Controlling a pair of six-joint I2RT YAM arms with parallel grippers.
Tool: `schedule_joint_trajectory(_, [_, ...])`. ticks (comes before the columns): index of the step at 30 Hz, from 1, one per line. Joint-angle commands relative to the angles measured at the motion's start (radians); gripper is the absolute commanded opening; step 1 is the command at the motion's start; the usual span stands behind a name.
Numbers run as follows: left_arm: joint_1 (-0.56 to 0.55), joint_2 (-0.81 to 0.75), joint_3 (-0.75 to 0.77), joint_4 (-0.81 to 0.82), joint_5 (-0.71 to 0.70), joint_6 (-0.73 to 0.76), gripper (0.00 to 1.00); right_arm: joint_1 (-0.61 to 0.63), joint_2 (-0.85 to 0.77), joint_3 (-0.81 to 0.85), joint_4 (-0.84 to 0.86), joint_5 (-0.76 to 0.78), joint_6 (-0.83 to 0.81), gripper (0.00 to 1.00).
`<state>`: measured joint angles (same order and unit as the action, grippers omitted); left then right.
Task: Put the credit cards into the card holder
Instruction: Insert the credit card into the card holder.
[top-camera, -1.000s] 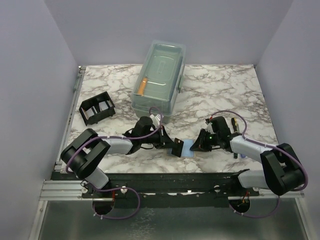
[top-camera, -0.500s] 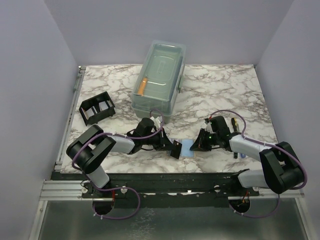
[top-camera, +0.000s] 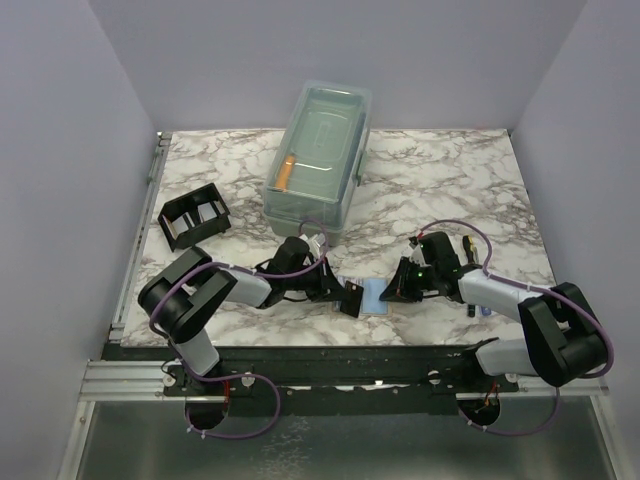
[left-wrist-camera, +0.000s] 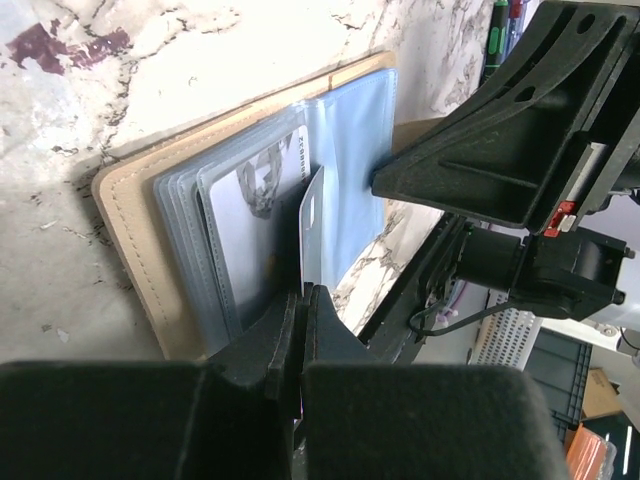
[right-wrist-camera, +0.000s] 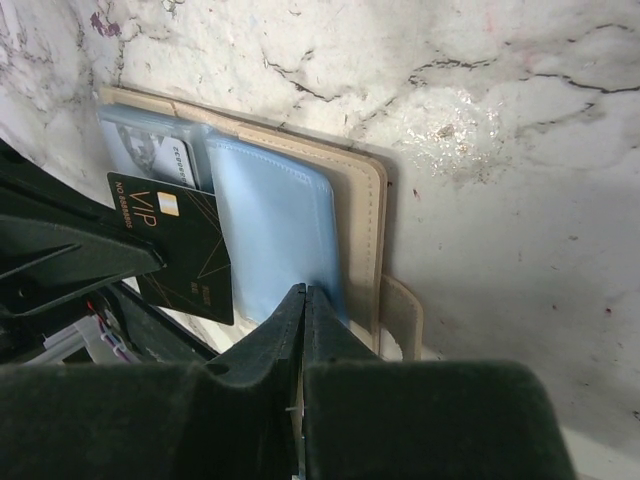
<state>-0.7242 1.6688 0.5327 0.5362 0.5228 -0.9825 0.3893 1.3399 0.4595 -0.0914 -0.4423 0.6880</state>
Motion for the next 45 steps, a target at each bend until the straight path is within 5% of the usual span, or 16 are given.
schedule_joint_trajectory(1, [-0.002,0.033,0.017,0.010,-0.027,0.019,0.00,-0.004,0.026,-0.021,-0.001,0.043,-0.025,0.05])
schedule_joint_trajectory(26, [-0.022,0.102,0.067,0.155,-0.013,-0.026,0.00,-0.004,0.054,-0.015,0.018,0.027,-0.035,0.02])
schedule_joint_trajectory(45, [-0.015,0.092,0.038,0.161,-0.147,-0.043,0.00,-0.004,0.037,-0.015,0.004,0.030,-0.041,0.01])
